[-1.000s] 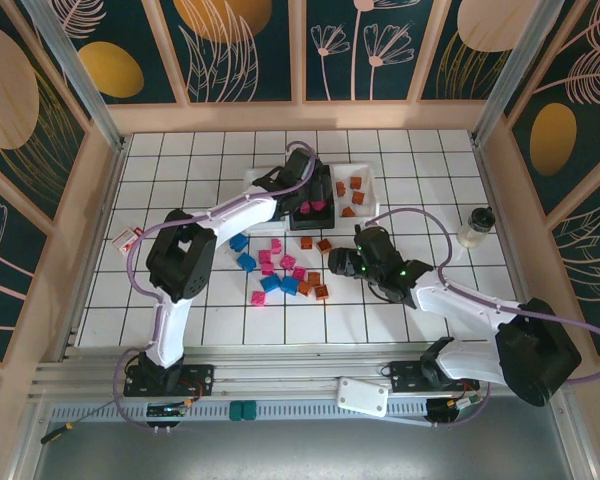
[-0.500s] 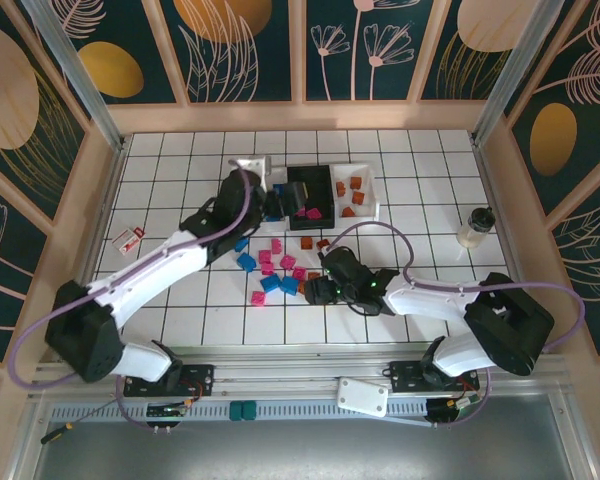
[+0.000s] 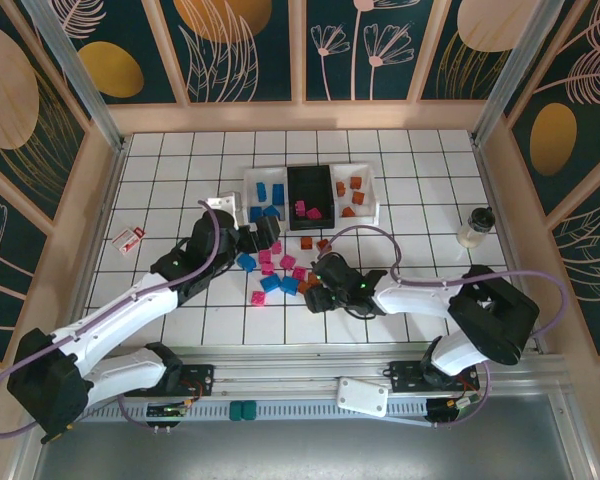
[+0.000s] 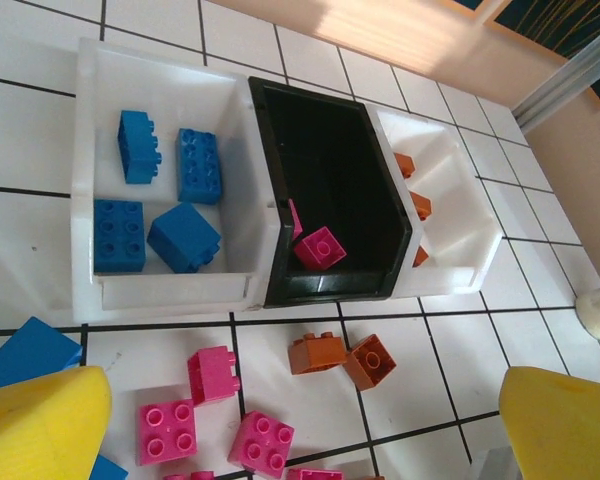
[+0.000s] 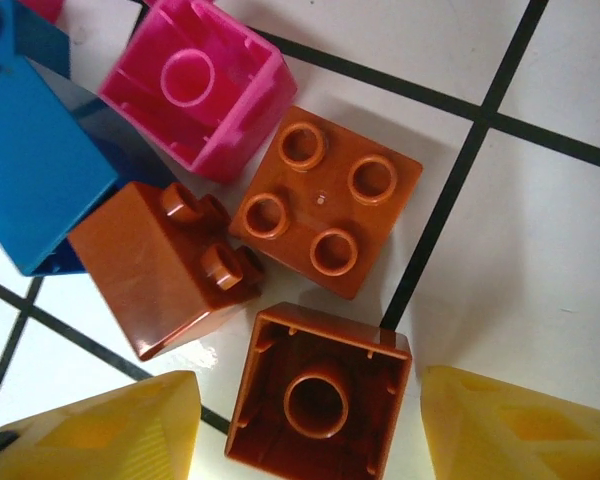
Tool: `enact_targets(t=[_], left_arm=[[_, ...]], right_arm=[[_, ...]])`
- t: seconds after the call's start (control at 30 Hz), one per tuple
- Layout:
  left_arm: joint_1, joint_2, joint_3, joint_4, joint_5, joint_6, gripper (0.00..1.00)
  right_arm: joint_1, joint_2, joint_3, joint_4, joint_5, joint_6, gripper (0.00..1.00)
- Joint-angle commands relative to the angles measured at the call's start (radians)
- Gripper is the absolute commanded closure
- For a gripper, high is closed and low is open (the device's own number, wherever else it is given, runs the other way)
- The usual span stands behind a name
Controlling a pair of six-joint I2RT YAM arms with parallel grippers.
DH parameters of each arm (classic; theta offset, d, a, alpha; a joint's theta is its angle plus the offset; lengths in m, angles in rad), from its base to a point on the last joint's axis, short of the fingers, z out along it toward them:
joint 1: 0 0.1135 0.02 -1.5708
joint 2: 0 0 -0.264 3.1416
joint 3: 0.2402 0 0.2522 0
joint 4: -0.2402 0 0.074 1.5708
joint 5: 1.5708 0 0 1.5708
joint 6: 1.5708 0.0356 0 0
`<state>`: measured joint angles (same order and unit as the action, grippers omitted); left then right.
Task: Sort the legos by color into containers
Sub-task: Pick up the lego from the bottom-center of the table, then place the lego in the container.
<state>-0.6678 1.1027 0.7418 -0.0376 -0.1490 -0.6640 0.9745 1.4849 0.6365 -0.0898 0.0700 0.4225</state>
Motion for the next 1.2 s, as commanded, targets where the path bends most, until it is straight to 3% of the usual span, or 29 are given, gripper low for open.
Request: enact_targets(t=[0.0, 0.3, 0.47, 0.63, 0.83, 1.07, 1.17], left_arm=[[0.001, -0.014, -0.024, -0.025, -0.032, -0.016, 0.01], [0.001, -0.04, -0.079, -0.033, -0.054, -0.023, 0.01], [0.0, -0.066, -0.118, -0.033, -0.076, -0.032, 0.02], [0.001, -0.073, -0.157, -0.033, -0.089, -0.049, 0.01], [0.0, -0.079, -0.205, -0.028, -0.078, -0.076, 0.01], [0.001, -0.127, -0.249, -0.051, -0.085, -0.093, 0.01], [0.001, -0.144, -0.265, -0.056, -0.084, -0.1, 0.02]], right_arm=[[0.004, 0.024, 0.036, -0.023, 0.037, -0.017, 0.43], [-0.019, -0.061, 0.018, -0.056, 0.019, -0.018, 0.75], [-0.078, -0.225, 0.045, -0.121, 0.038, -0.019, 0.78], [-0.261, -0.262, 0.164, -0.1, 0.051, -0.053, 0.79], [-0.51, -0.037, 0.347, 0.021, -0.018, -0.031, 0.8], [-0.588, 0.285, 0.576, 0.001, 0.036, -0.012, 0.79], [-0.603, 0.362, 0.646, -0.009, 0.027, -0.011, 0.71]])
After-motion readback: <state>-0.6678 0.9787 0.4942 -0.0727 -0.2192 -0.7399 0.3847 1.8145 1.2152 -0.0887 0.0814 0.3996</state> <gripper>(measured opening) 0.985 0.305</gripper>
